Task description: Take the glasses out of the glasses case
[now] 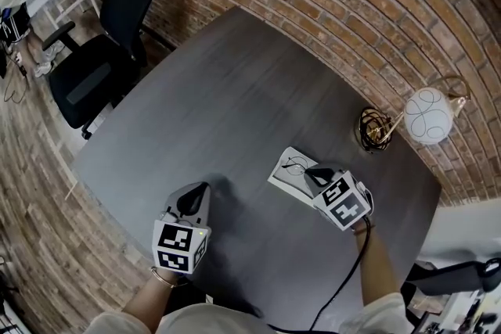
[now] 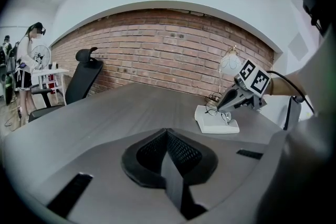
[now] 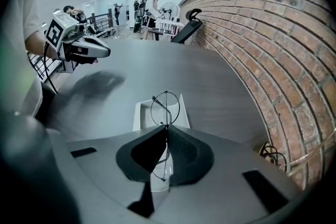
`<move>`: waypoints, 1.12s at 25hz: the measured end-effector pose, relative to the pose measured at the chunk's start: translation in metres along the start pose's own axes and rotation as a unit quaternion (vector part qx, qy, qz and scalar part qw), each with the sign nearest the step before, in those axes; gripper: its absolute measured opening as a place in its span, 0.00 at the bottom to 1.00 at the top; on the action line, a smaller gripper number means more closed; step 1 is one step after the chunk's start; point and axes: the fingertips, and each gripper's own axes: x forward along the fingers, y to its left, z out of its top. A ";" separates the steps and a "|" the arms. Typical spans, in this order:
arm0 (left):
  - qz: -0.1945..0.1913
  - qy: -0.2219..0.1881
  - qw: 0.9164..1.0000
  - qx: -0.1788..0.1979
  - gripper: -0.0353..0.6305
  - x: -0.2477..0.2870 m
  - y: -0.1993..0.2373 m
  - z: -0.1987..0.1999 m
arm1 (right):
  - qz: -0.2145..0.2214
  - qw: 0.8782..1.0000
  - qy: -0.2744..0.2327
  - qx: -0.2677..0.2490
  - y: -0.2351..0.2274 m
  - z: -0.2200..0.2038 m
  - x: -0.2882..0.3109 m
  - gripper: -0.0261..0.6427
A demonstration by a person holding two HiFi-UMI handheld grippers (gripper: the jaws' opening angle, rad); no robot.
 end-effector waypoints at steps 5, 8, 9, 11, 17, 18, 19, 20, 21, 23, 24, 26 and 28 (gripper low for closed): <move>-0.006 -0.007 1.000 0.004 0.08 -0.005 -0.001 0.006 | -0.019 1.000 -0.013 0.004 0.000 0.009 -0.015 0.10; -0.012 -0.014 1.000 0.008 0.08 -0.006 -0.003 0.013 | -0.033 0.999 -0.022 0.011 -0.001 0.013 -0.026 0.10; -0.014 -0.018 1.000 0.010 0.08 -0.006 -0.004 0.017 | -0.037 0.999 -0.026 0.014 -0.002 0.014 -0.030 0.10; -0.020 -0.026 0.999 0.014 0.08 -0.006 -0.007 0.025 | -0.047 0.998 -0.033 0.023 -0.003 0.016 -0.039 0.10; -0.041 -0.052 0.997 0.030 0.08 -0.007 -0.018 0.048 | -0.082 0.994 -0.054 0.039 0.001 0.021 -0.064 0.10; -0.045 -0.056 0.997 0.033 0.08 -0.008 -0.020 0.052 | -0.089 0.994 -0.058 0.040 0.001 0.022 -0.068 0.10; -0.048 -0.060 0.996 0.036 0.08 -0.009 -0.021 0.056 | -0.097 0.992 -0.063 0.041 0.001 0.023 -0.072 0.10; -0.051 -0.064 0.996 0.039 0.08 -0.009 -0.023 0.059 | -0.106 0.991 -0.068 0.043 0.001 0.023 -0.076 0.10; -0.053 -0.068 0.995 0.042 0.08 -0.010 -0.024 0.063 | -0.114 0.990 -0.073 0.047 0.002 0.024 -0.081 0.10; -0.059 -0.076 0.994 0.045 0.08 -0.013 -0.028 0.069 | -0.126 0.987 -0.080 0.061 0.006 0.024 -0.093 0.10; -0.062 -0.080 0.994 0.047 0.08 -0.015 -0.030 0.072 | -0.132 0.985 -0.082 0.069 0.009 0.024 -0.099 0.10; -0.069 -0.087 0.993 0.049 0.08 -0.017 -0.035 0.078 | -0.146 0.982 -0.089 0.085 0.012 0.021 -0.109 0.10; -0.077 -0.094 0.991 0.047 0.08 -0.020 -0.039 0.083 | -0.163 0.976 -0.100 0.101 0.015 0.018 -0.119 0.10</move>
